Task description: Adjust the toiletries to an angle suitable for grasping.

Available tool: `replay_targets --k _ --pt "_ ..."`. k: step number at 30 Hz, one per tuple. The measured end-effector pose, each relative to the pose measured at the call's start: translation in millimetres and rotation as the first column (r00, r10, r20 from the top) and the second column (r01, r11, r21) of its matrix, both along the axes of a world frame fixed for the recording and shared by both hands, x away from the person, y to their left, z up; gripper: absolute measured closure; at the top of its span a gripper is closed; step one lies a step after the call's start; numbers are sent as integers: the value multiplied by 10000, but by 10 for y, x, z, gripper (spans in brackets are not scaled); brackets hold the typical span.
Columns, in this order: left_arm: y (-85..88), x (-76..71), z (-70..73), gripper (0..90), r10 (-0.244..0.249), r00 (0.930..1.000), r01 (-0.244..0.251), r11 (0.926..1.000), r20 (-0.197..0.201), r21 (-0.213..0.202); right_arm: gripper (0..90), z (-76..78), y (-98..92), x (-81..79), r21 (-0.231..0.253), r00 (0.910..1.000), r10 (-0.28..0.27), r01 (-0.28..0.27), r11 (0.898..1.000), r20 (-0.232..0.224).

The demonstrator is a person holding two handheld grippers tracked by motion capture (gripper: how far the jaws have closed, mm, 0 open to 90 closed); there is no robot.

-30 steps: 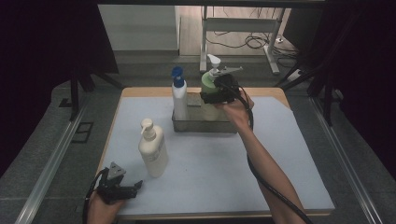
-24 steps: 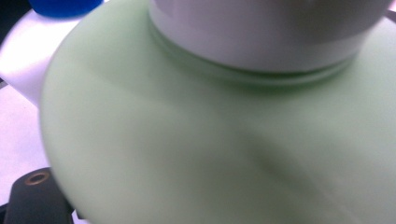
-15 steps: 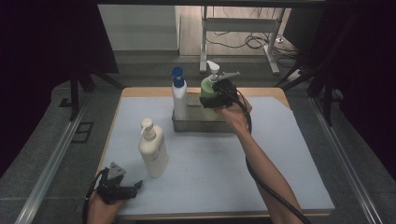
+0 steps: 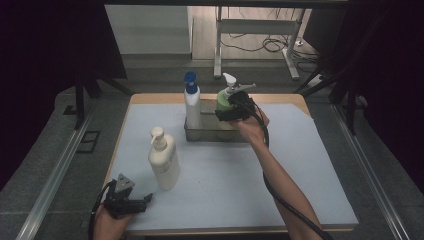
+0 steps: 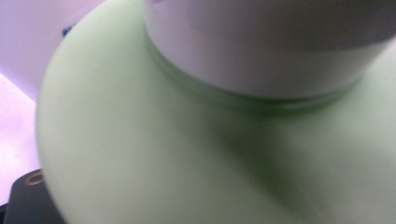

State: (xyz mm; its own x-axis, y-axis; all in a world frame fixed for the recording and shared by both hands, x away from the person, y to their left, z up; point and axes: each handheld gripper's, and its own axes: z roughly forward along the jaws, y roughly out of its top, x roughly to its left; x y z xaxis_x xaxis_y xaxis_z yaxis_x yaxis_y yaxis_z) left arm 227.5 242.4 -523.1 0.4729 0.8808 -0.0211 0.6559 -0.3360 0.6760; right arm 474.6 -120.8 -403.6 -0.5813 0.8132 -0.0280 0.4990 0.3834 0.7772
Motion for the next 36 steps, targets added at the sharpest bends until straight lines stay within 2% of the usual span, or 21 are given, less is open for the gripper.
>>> replay_targets --k 6,9,21,24,30,36 --pt "0 0 -1 123 3 10000 -3 10000 7 -10 116 -86 -6 15 -138 9996 -6 3 9999 -265" --pt "0 0 -1 123 3 10000 -3 10000 5 -5 115 -101 -24 14 73 9997 -113 115 9999 -229" --pt "0 0 -1 123 2 10000 -2 10000 8 -5 108 -116 -22 29 107 9998 -35 37 9999 -180" --pt "-1 0 -1 123 5 10000 -5 10000 10 -4 78 -116 -34 22 117 9995 34 -31 9999 -309" --pt "-1 0 -1 123 -3 10000 3 10000 7 -7 25 -114 -81 -18 67 9994 256 -254 9997 -231" --pt "-1 0 -1 123 -3 10000 3 10000 9 -5 14 -105 -130 -79 31 9989 339 -338 9994 -313"
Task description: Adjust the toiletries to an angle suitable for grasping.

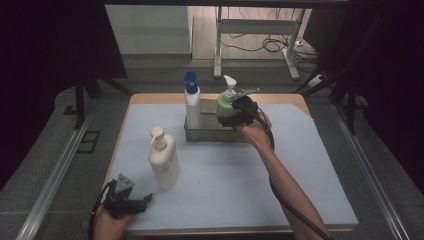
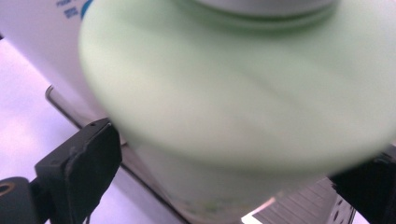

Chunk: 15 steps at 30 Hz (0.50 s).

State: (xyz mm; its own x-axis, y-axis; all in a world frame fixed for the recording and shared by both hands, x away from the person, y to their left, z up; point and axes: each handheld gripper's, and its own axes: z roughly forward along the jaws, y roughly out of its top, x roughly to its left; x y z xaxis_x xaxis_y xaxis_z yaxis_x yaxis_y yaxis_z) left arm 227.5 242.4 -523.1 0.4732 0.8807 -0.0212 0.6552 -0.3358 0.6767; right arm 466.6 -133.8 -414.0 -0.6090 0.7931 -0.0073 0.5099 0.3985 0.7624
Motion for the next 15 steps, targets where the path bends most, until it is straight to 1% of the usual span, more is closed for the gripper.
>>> replay_targets --k 3,5,6,9,11,13,14,15 --pt "0 0 0 123 5 10000 -5 10000 3 5 13 5 -19 -42 -208 9998 140 -137 9997 145" --pt "0 0 0 123 7 10000 -7 10000 4 5 13 8 -31 -67 -223 9999 123 -123 9997 7" --pt "0 0 0 123 -1 10000 1 10000 -1 2 13 7 -36 -79 -202 9998 138 -141 9997 -148" --pt "-1 -1 0 123 8 10000 -8 10000 2 15 13 5 -77 -112 12 9993 314 -314 9995 -214" --pt "0 -1 1 123 3 10000 -3 10000 -4 7 14 -4 -104 -130 25 9988 411 -411 9992 -282" --pt "0 -1 0 123 7 10000 -7 10000 -1 11 18 -19 -131 -146 -20 9975 530 -531 9986 -462" --pt "0 0 0 123 7 10000 -7 10000 -2 10 32 -28 -149 -156 -28 9966 646 -648 9979 -510" --pt "0 0 0 123 5 10000 -5 10000 -3 11 66 -34 -165 -171 -83 9964 684 -689 9976 -511"
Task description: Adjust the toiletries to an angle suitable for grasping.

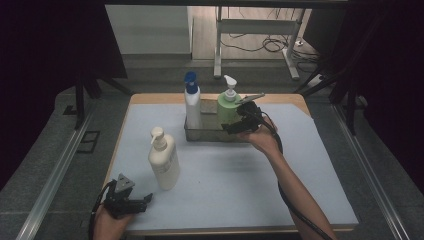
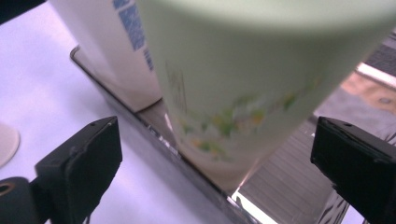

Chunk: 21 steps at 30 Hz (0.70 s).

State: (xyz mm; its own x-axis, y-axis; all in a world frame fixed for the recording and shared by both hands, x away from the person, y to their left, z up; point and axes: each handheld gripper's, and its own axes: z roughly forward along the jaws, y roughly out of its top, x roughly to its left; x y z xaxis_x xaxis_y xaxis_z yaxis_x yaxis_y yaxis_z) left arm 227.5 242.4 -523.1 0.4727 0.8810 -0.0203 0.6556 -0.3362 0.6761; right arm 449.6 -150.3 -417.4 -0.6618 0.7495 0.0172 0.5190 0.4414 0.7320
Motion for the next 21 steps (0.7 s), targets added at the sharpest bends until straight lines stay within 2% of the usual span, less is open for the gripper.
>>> replay_targets --k 4,6,9,11,15,21 --pt "0 0 0 123 -1 10000 1 10000 1 2 146 -15 -81 -54 203 9998 196 -197 9996 37" --pt "0 0 0 123 -5 10000 5 10000 -1 -1 204 -12 -123 -78 192 9999 80 -82 9998 104" --pt "0 0 0 123 -6 10000 6 10000 -2 -2 271 5 -199 -95 425 9998 -179 175 9989 94" --pt "1 0 0 123 -6 10000 6 10000 -2 -3 327 14 -249 -98 621 9998 -195 198 9979 -61" --pt "0 0 0 123 -4 10000 4 10000 -1 -1 414 24 -317 -102 574 9992 -344 354 9977 -183" --pt "0 0 0 123 -2 10000 2 10000 2 1 586 14 -369 -89 246 9975 -703 703 9972 -12"
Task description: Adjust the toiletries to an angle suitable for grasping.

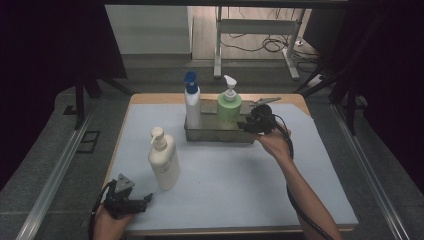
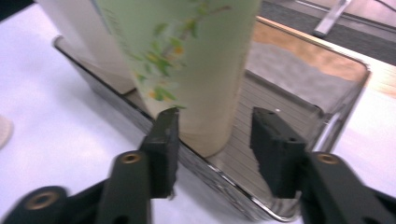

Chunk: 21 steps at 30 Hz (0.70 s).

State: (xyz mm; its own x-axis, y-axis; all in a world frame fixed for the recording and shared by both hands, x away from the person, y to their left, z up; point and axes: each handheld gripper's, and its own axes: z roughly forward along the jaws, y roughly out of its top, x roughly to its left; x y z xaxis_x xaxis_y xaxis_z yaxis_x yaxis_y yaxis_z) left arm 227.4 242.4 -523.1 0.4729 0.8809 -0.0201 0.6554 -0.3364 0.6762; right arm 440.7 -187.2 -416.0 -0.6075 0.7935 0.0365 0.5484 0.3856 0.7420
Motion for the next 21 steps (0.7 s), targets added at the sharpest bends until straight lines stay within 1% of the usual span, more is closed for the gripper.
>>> replay_targets --k 2,4,7,11,14,21 --pt "0 0 0 123 0 10000 0 10000 -2 -1 621 -3 -8 14 -37 9999 -116 116 9999 22" --pt "0 0 0 123 1 10000 -1 10000 1 0 679 -6 -5 26 -213 9997 -209 212 9995 152" --pt "0 0 0 123 1 10000 -1 10000 -1 -2 774 -3 -1 53 -206 9995 -280 283 9994 173" --pt "0 0 0 123 0 10000 0 10000 -1 -2 852 10 7 95 -145 9988 -427 431 9990 228" --pt "0 0 0 123 -1 10000 1 10000 -4 -3 892 15 12 128 -123 9981 -557 560 9984 258" --pt "0 0 0 123 1 10000 -1 10000 -1 -3 895 1 32 218 -77 9960 -839 841 9964 301"
